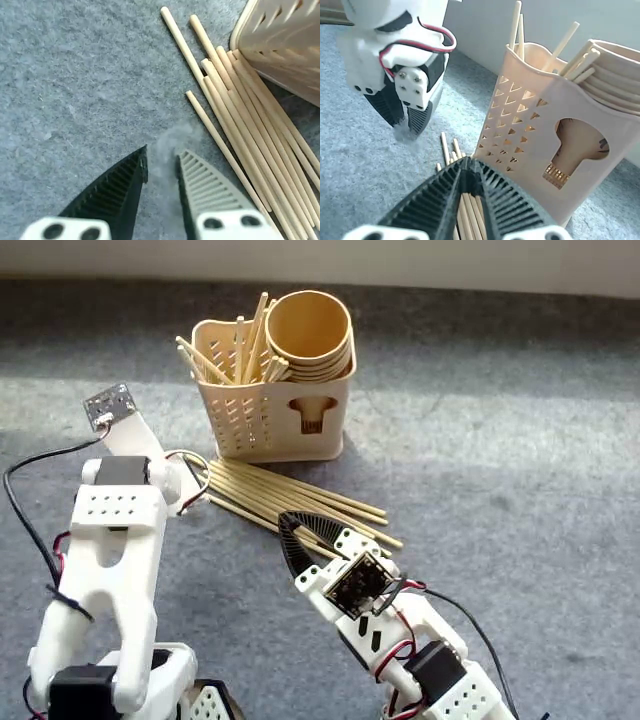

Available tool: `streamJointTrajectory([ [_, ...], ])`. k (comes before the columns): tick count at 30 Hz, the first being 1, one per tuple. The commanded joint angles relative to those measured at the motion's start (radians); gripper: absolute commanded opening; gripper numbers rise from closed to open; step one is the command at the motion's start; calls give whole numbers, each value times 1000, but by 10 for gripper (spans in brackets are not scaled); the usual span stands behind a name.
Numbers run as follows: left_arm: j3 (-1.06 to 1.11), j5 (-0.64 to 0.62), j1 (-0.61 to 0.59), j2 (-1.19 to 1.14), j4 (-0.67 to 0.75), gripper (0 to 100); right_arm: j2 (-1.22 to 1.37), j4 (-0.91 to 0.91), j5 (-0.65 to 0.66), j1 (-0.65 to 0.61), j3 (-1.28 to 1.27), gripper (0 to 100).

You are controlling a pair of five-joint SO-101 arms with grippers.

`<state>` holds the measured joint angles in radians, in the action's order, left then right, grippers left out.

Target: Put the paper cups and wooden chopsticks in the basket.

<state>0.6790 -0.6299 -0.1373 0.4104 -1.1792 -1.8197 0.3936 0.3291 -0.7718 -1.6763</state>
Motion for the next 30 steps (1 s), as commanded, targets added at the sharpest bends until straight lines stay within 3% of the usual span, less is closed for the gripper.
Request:
streamJointTrajectory([
  [1, -53, -54, -4, -50, 2, 210, -10, 2, 11, -5, -93, 5],
  [8, -51, -106, -4, -163, 86, 136, -10, 2, 11, -5, -93, 5],
  [18, -53, -130, 38, -255, 187, 136, -10, 2, 11, -5, -93, 5],
  [22, -54, -216, 85, -260, 216, 137, -10, 2, 11, -5, -93, 5],
  [30, -44, -218, 93, -268, 281, 137, -10, 2, 11, -5, -93, 5],
])
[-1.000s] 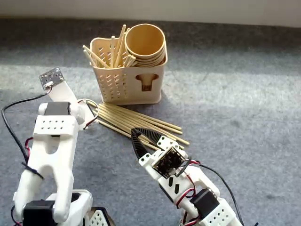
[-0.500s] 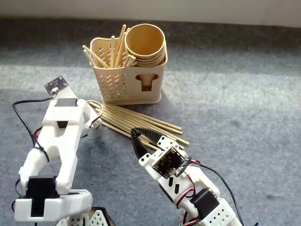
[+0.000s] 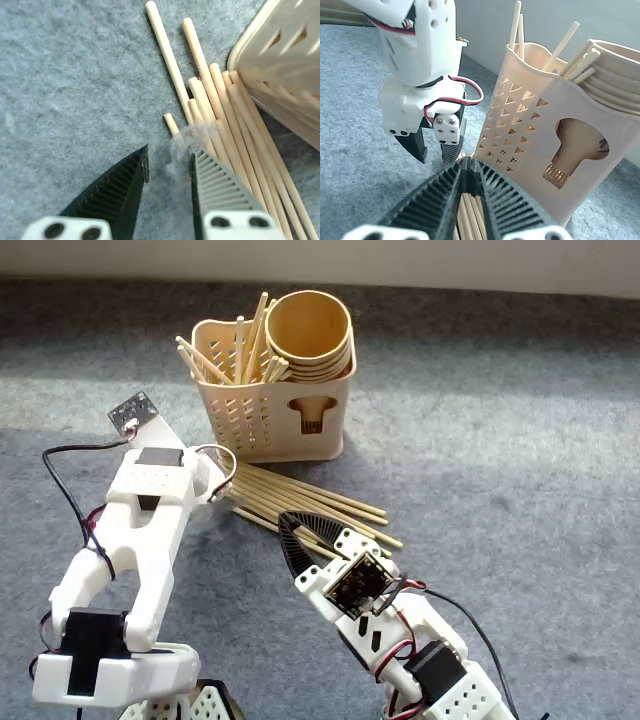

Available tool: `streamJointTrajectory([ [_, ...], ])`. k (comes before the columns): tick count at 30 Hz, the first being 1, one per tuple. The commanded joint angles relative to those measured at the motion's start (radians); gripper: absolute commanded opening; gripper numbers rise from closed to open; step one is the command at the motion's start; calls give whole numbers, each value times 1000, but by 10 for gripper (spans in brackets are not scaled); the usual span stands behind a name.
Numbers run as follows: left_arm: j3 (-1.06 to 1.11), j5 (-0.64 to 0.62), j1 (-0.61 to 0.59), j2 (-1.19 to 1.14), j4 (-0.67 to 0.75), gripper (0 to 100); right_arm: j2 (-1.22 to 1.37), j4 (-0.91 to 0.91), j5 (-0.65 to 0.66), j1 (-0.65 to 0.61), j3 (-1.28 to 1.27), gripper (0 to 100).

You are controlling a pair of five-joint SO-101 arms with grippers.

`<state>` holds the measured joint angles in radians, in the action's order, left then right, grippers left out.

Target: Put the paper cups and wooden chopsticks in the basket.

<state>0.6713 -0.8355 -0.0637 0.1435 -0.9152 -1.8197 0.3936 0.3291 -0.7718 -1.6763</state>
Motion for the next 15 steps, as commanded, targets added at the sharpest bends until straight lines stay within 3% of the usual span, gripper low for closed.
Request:
streamJointTrajectory([
  [1, -38, -12, 21, -12, 17, 137, -10, 2, 11, -5, -93, 5],
  [10, -180, -15, 15, -263, 25, 133, -10, 2, 11, -5, -93, 5],
  [15, -193, -15, 13, -280, 23, 133, -10, 2, 11, -5, -93, 5],
])
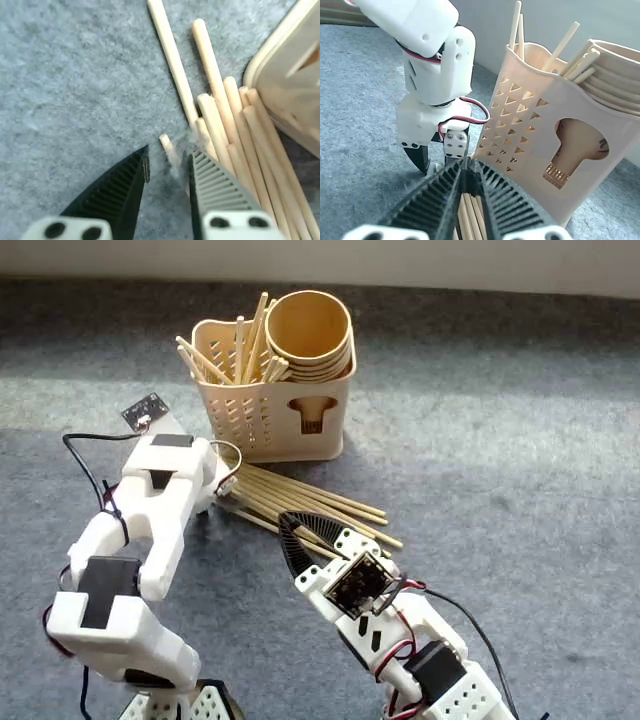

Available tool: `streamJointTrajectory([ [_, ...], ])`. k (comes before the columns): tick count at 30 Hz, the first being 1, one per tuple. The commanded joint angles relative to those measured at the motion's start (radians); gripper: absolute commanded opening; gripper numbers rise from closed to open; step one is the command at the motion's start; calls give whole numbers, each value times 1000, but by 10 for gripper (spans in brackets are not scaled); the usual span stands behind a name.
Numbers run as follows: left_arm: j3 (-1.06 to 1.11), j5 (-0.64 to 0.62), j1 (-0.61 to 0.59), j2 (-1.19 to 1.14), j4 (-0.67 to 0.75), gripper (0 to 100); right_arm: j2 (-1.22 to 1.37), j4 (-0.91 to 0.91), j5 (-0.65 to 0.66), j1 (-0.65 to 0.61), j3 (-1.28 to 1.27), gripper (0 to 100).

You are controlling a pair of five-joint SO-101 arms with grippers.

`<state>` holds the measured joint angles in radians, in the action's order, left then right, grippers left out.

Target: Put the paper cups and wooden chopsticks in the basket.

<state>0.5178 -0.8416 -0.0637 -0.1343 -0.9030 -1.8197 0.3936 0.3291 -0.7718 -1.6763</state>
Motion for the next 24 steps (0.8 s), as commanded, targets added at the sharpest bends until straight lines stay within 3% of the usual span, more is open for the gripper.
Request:
streamJointTrajectory([
  [1, -39, -9, 13, -4, 11, 133, -10, 2, 11, -5, -93, 5],
  [4, -35, -9, 13, -4, 11, 104, -10, 2, 11, -5, -93, 5],
  [7, -33, -9, 13, -5, 11, 6, -10, 2, 11, -5, -93, 5],
  [13, -30, -9, 1, -2, 8, 19, -10, 2, 11, -5, -93, 5],
  [24, -31, 0, -19, 53, -129, 5, -10, 2, 11, -5, -93, 5],
])
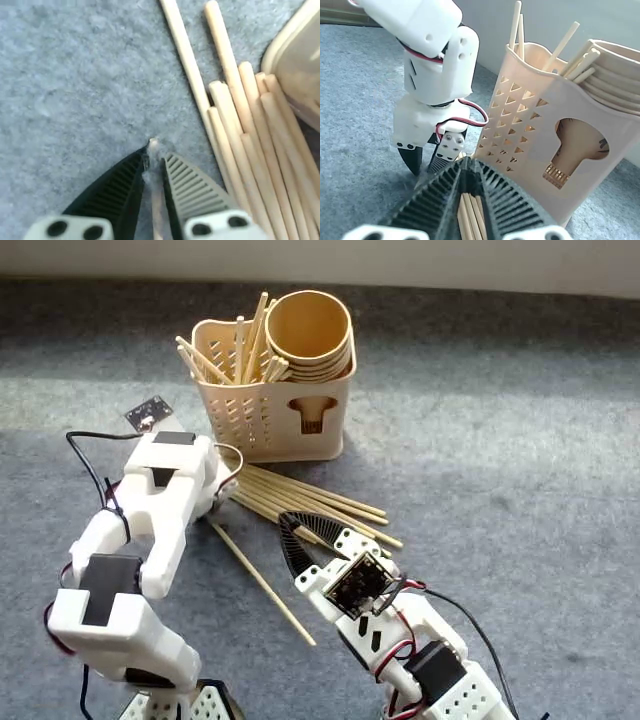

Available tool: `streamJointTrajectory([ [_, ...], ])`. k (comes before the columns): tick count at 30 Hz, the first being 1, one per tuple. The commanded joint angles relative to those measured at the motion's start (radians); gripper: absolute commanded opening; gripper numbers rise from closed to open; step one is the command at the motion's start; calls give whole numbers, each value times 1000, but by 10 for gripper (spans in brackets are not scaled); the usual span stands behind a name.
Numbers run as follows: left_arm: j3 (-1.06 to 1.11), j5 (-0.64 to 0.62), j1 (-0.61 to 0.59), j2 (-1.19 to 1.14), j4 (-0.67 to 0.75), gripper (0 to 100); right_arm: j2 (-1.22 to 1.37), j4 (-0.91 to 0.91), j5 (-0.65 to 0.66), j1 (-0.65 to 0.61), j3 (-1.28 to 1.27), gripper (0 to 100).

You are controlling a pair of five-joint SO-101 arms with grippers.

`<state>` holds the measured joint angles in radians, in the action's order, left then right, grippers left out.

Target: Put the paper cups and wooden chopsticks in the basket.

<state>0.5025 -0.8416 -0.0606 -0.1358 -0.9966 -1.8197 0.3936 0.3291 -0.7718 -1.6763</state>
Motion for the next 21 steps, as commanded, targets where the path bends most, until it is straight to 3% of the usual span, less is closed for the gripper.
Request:
streamJointTrajectory([
  [1, -8, 0, -35, 81, -41, 5, -10, 2, 11, -5, -93, 5],
  [13, 208, 37, -76, 452, 34, 5, -10, 2, 11, -5, -93, 5],
  [21, 229, 37, -110, 648, 34, 5, -10, 2, 11, -5, -93, 5],
])
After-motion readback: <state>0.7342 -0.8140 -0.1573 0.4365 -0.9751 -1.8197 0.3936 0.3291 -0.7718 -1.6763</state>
